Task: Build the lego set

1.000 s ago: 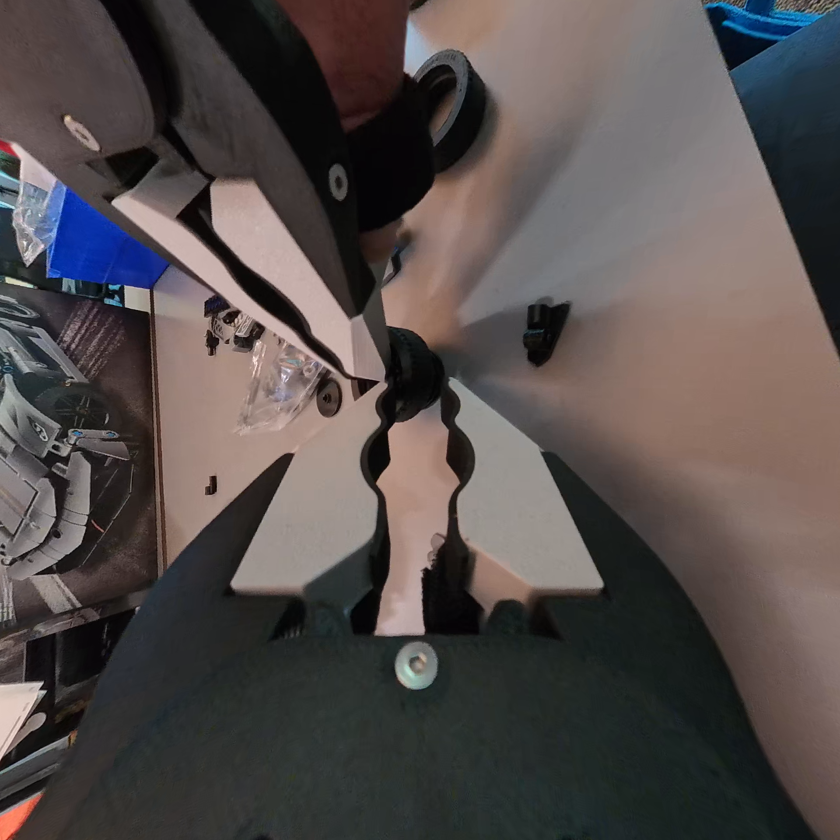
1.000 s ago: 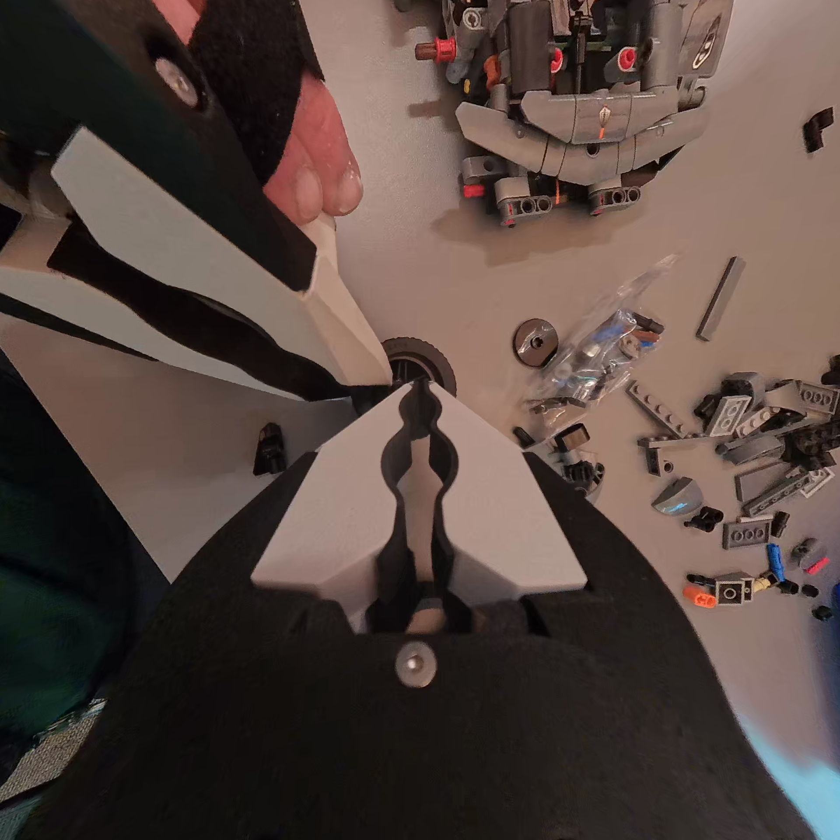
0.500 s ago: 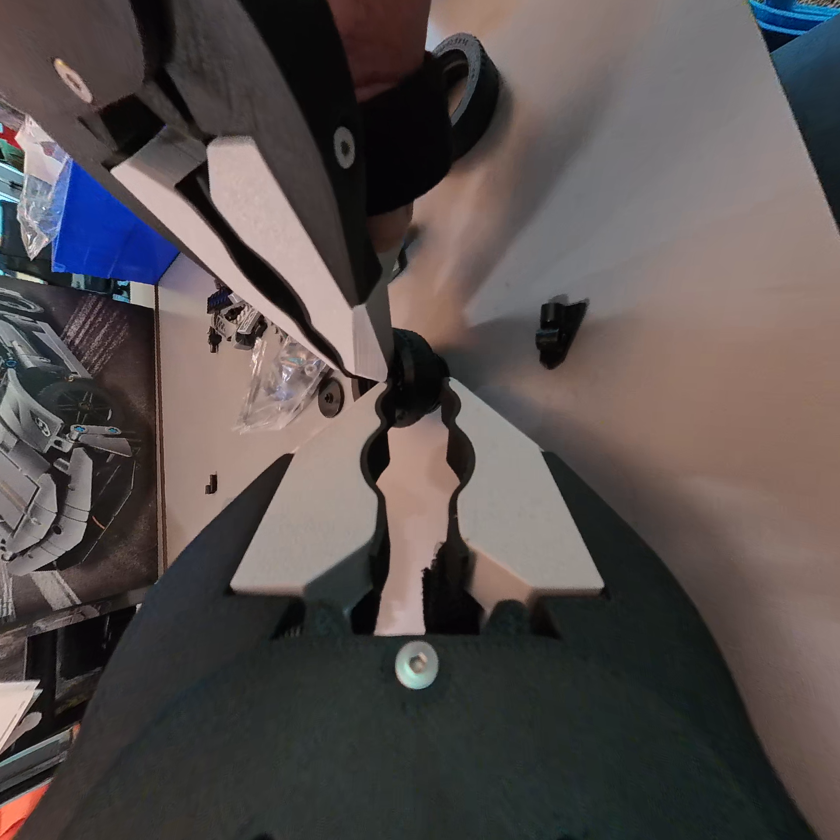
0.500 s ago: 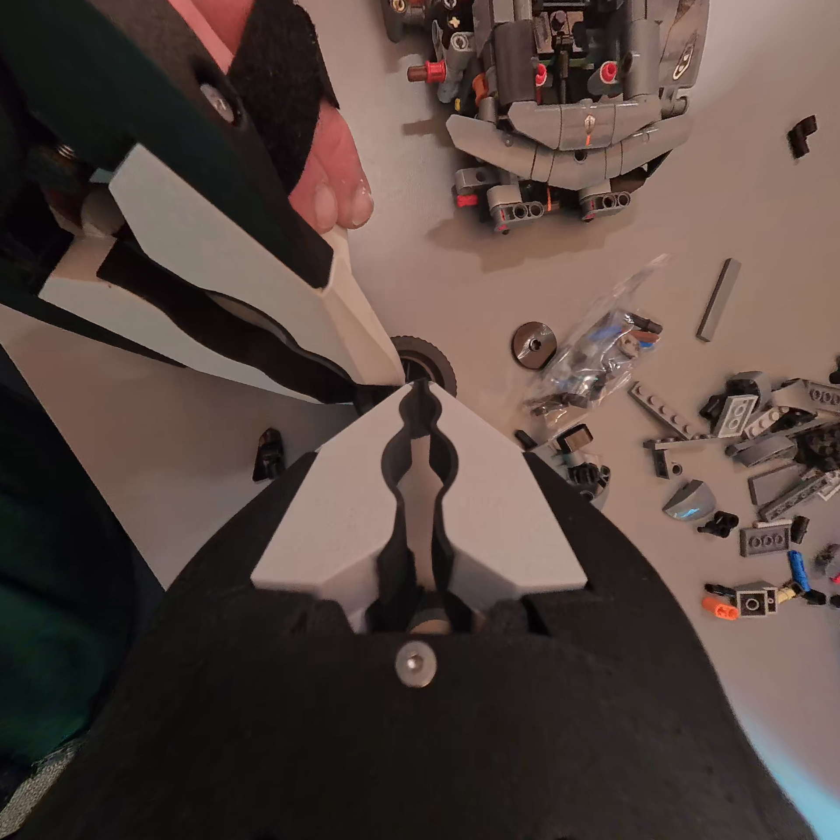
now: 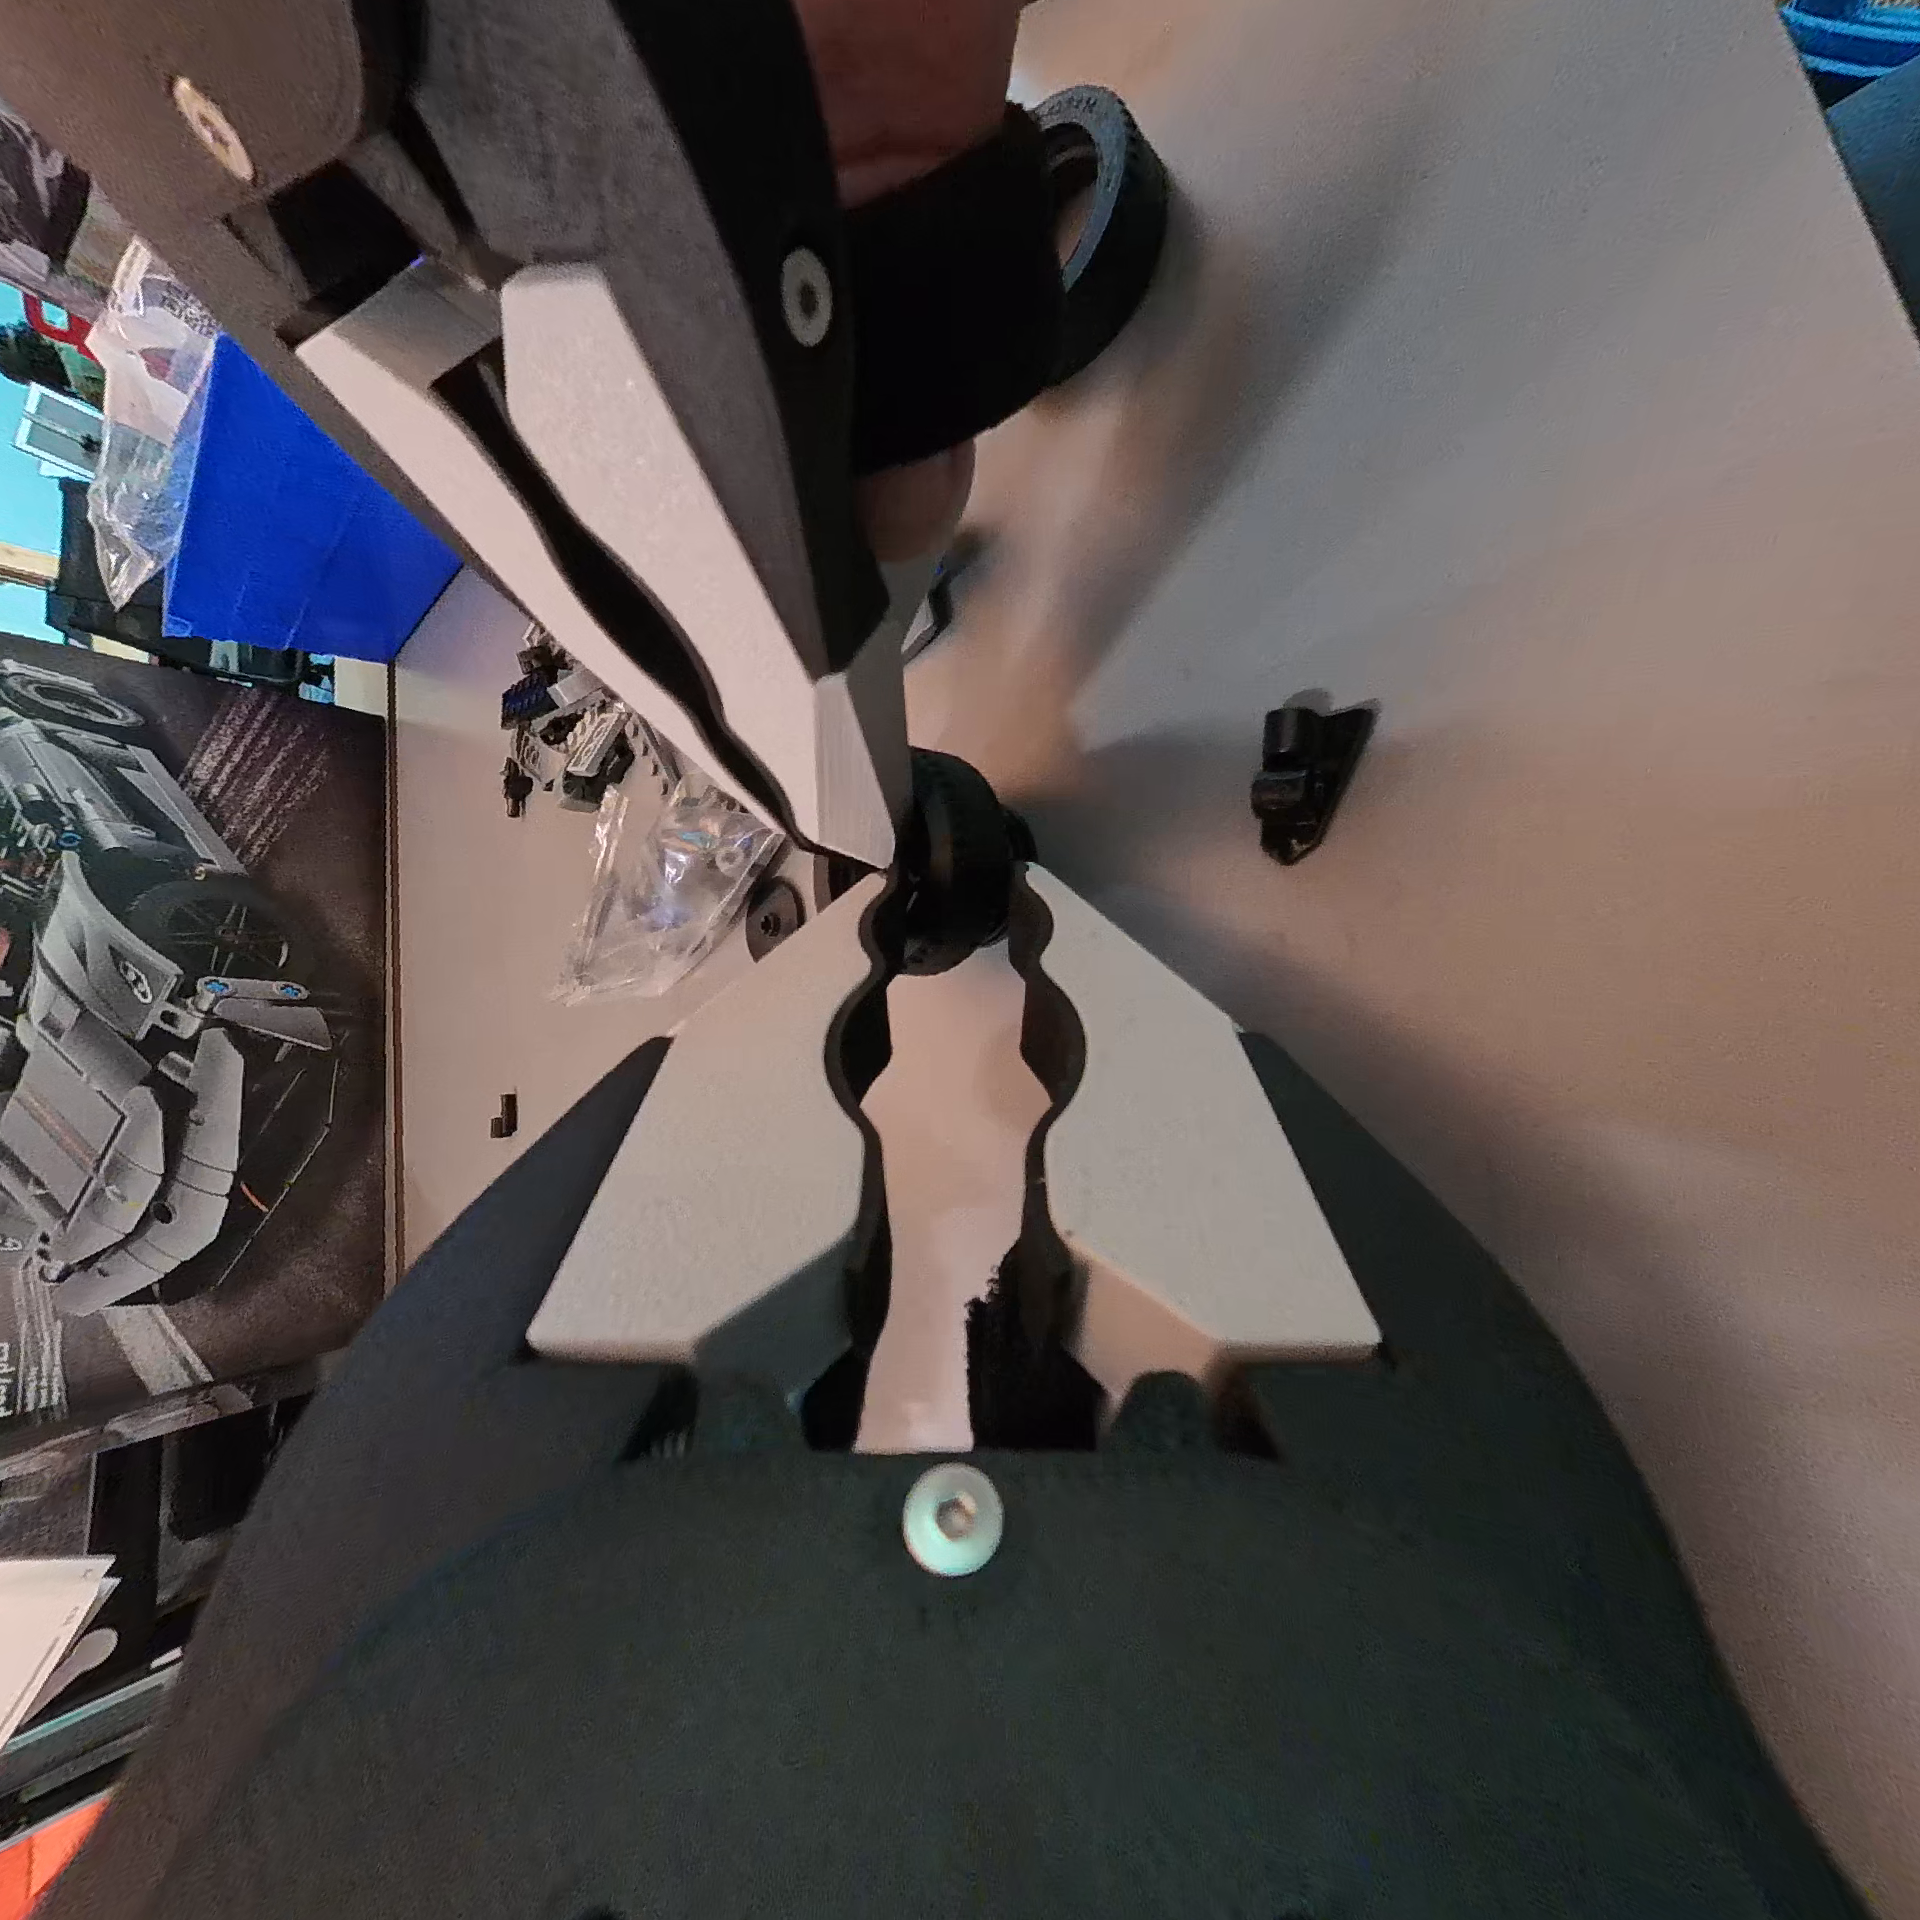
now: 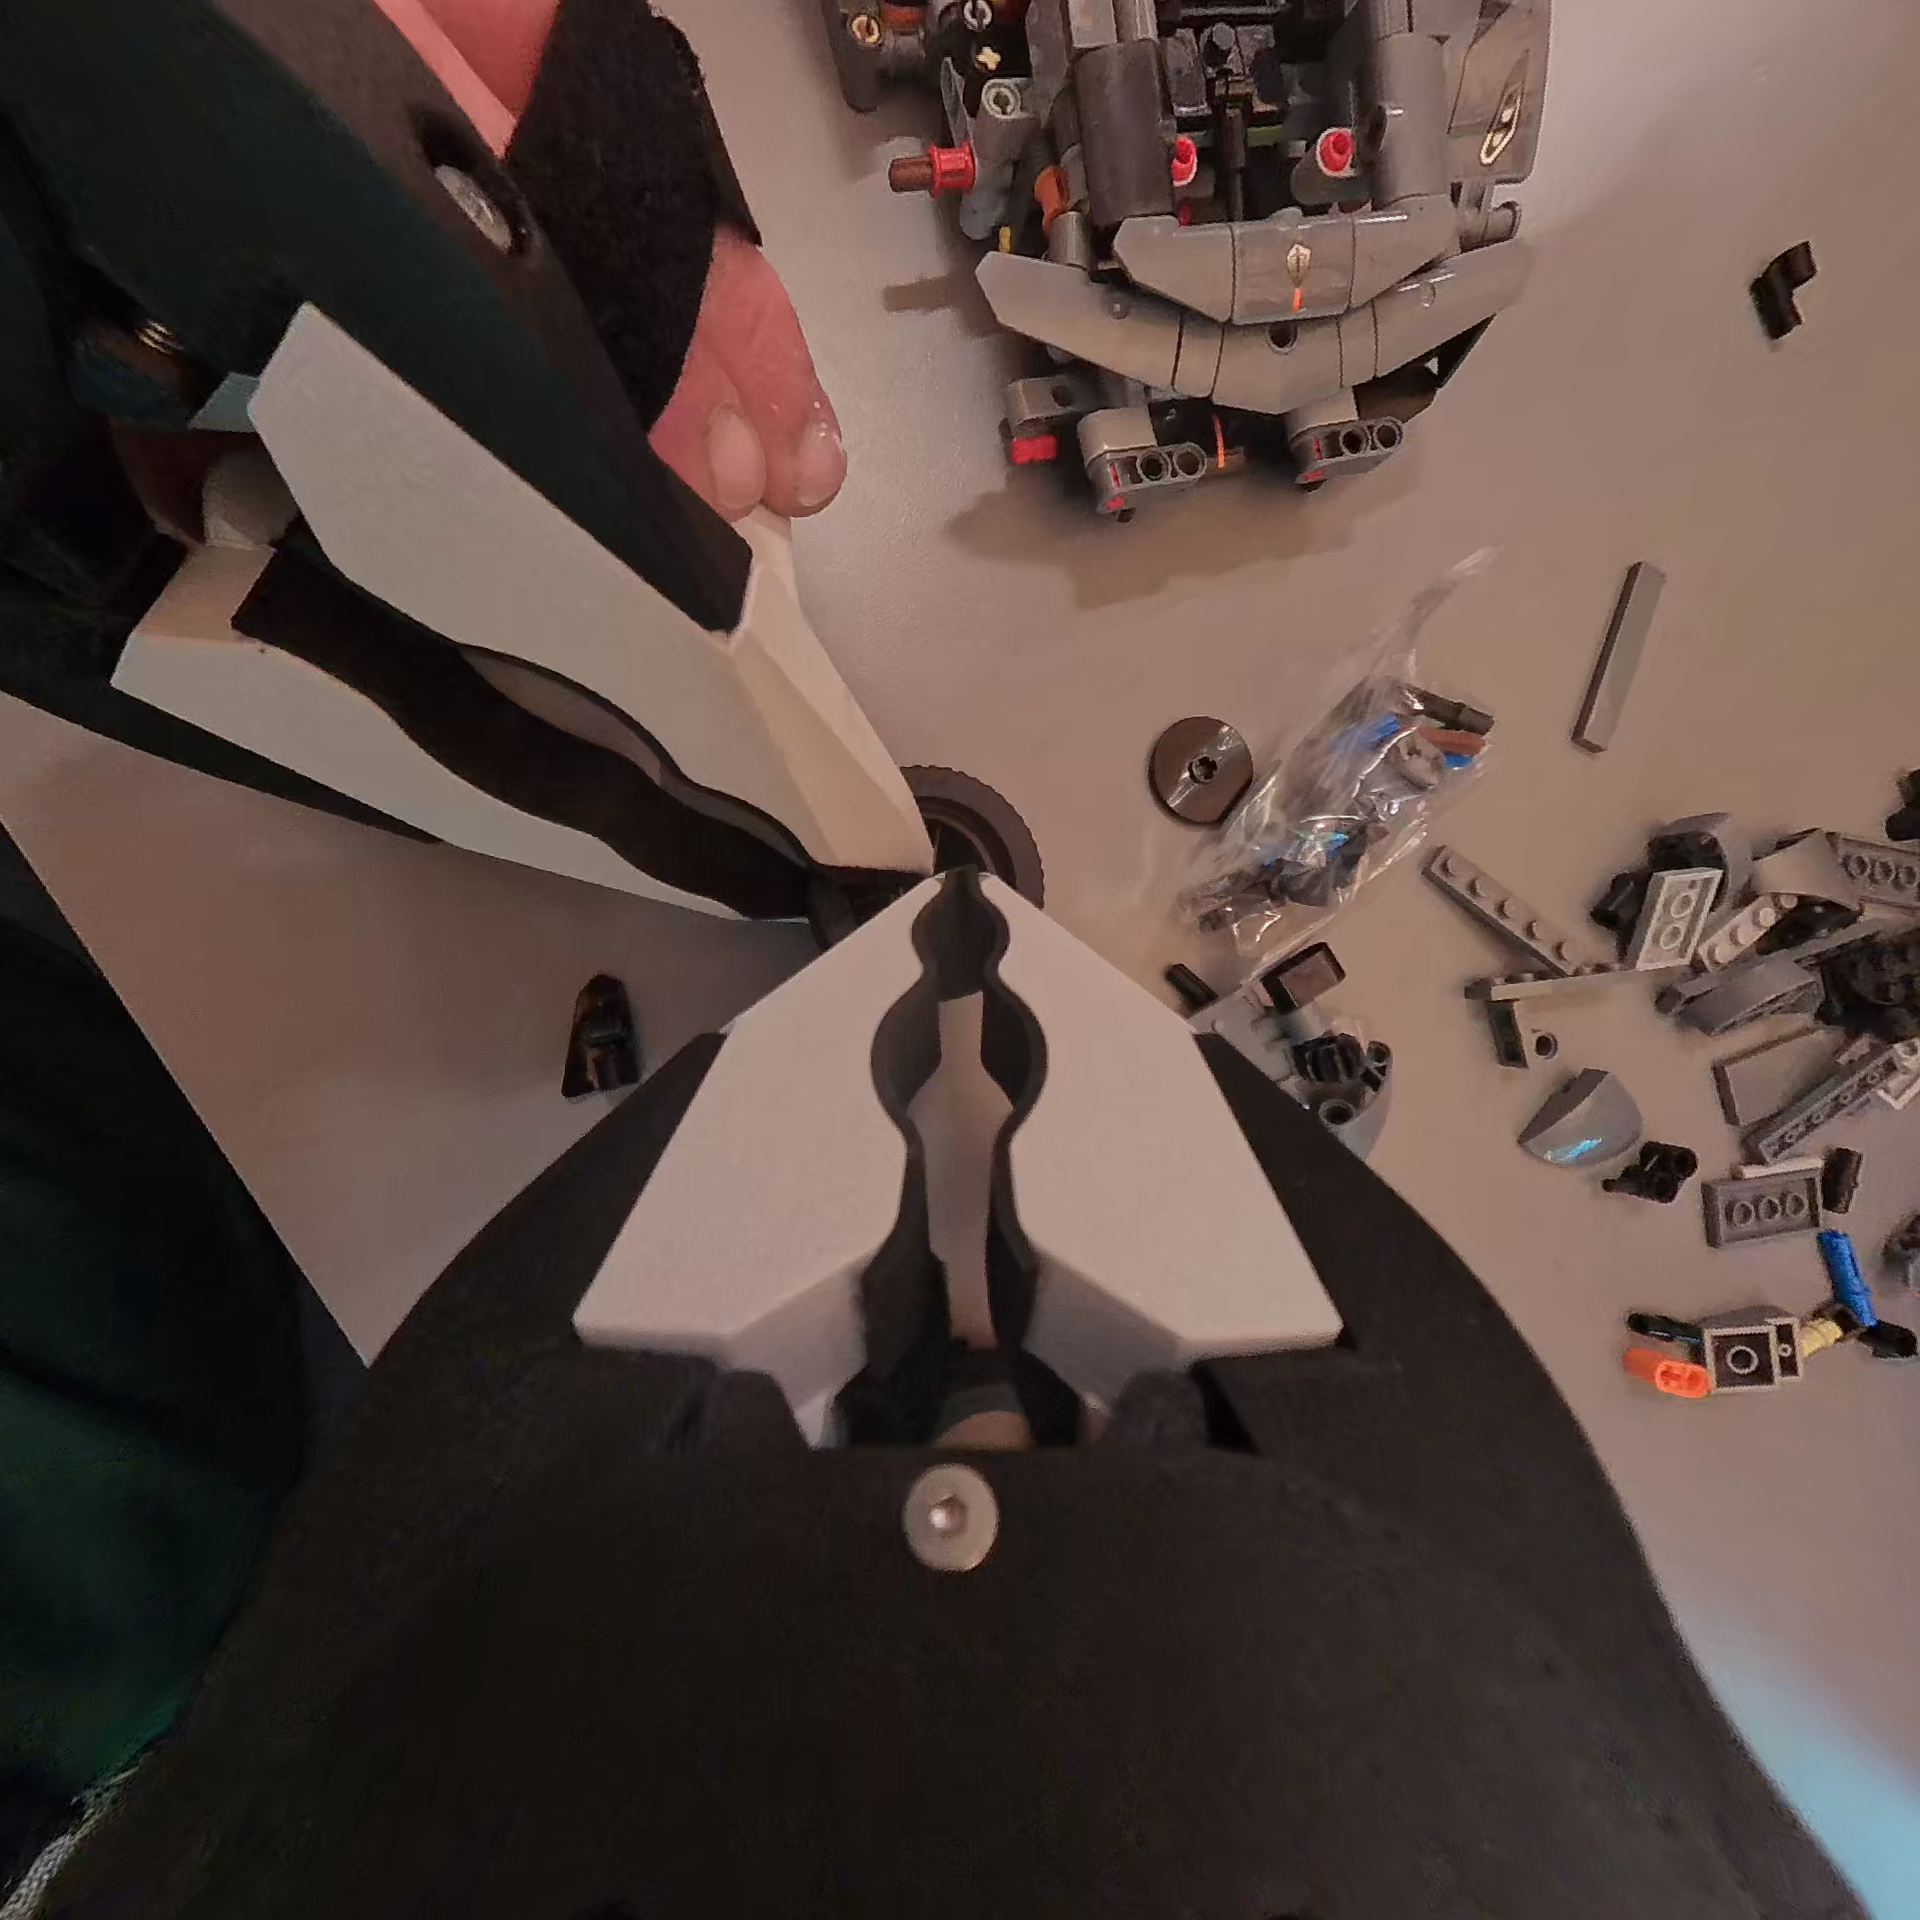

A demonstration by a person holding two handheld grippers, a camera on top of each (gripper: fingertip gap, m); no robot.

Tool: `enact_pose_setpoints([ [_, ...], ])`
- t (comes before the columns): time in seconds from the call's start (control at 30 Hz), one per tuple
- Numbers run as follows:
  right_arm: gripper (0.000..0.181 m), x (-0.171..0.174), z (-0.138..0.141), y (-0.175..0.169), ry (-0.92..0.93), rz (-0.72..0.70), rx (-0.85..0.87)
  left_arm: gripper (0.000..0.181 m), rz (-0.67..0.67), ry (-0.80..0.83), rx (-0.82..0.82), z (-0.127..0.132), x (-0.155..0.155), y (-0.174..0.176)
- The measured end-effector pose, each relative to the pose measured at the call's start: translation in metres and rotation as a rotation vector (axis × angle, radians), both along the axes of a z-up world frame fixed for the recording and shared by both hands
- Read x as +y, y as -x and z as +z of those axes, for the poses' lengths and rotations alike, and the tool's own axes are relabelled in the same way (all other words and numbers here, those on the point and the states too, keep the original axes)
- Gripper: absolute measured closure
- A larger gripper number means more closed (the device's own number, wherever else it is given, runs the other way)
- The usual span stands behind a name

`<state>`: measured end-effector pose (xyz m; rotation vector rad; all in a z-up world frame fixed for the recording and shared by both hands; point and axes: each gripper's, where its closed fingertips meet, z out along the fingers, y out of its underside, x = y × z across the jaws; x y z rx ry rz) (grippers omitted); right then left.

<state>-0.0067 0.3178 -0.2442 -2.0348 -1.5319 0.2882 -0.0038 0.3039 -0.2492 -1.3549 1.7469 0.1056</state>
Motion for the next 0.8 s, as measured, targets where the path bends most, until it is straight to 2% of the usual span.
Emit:
enact_pose_setpoints([
  [0.47, 0.181, -0.0038, 0.0024, 0.0004, 0.064, 0.000, 0.112, 0.155, -0.024, 0.033, -0.002, 0.0034, 0.0009, 0.0079],
  [0.8, 0.172, -0.0042, 0.0094, -0.0040, 0.047, 0.019, 0.147, 0.158, -0.031, 0.041, -0.009, 0.0039, 0.0024, 0.0084],
])
